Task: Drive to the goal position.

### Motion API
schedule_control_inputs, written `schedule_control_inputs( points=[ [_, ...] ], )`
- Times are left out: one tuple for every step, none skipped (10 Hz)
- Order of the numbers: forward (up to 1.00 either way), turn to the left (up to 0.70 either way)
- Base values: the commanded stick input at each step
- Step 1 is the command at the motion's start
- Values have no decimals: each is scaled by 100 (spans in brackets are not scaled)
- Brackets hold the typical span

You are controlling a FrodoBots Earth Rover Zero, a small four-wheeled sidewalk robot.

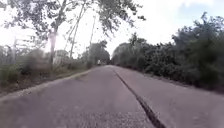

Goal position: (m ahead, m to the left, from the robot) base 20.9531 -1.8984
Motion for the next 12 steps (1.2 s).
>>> schedule_control_inputs(
  points=[
    [100, 0],
    [100, 0],
    [100, 0],
    [100, 0],
    [100, 0],
    [100, 0],
    [100, 0],
    [100, 0],
    [100, 0],
    [100, 0],
    [100, 0],
    [100, 0]
  ],
)
